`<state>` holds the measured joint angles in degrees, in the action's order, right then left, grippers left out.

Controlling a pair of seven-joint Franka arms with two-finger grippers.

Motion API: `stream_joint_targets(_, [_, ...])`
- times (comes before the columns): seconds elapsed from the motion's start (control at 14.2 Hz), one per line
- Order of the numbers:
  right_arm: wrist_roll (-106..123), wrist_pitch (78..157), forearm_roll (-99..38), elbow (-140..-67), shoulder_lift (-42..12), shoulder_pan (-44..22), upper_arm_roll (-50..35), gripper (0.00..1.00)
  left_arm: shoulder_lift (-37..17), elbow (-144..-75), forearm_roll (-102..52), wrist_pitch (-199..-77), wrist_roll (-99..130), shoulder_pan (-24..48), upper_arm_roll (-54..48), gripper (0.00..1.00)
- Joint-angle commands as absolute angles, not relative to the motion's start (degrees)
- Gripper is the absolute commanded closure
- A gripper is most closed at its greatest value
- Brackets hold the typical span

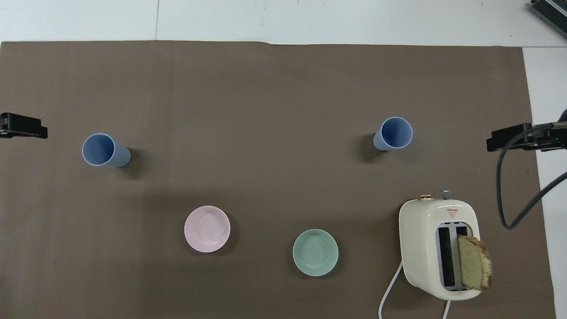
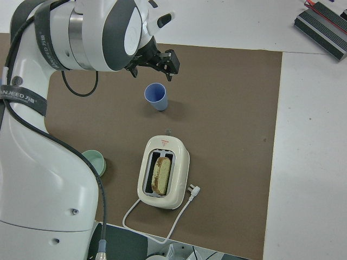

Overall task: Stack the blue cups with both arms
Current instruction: 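Reach the left gripper to the nearby blue cup and grasp it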

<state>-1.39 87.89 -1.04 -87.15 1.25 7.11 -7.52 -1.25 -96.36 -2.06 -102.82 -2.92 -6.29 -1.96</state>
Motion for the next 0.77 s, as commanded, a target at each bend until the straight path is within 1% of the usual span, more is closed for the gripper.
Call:
stream_joint_targets(0.0, [-0.26, 88.50, -2.02, -88.15, 1.93, 7.65, -7.65, 0.00, -1.93, -100.27, -2.81, -107.48, -2.99, -8.70, -2.29, 0.00])
stream_joint_targets(0.14, [-0.26, 88.51, -2.11, -88.15, 1.93, 7.65, -7.65, 0.00, -3.42, -103.78, -2.81, -111.34, -2.55, -9.92, -2.29, 0.00])
stream_joint_targets(0.35, [-0.26, 88.50, -2.02, -88.24, 2.02, 7.65, -7.65, 0.00, -3.78, -107.92, -2.81, -114.43, -1.59, -10.02, -2.29, 0.00])
stream_joint_targets(0.49, [-0.18, 88.42, -2.11, -88.24, 2.02, 7.65, -7.65, 0.00, -5.79, -111.08, -2.81, -118.45, 2.97, -8.97, -2.29, 0.00])
stream_joint_targets(0.63, [-0.26, 88.51, -2.02, -88.24, 2.02, 7.65, -7.65, 0.00, -6.32, -114.51, -2.81, -123.99, 5.61, -7.39, -2.37, 0.00])
stream_joint_targets(0.7, [-0.18, 88.51, -2.02, -88.24, 2.02, 7.65, -7.65, 0.00, -6.59, -115.48, -2.81, -124.71, 5.89, -7.38, -2.29, 0.00])
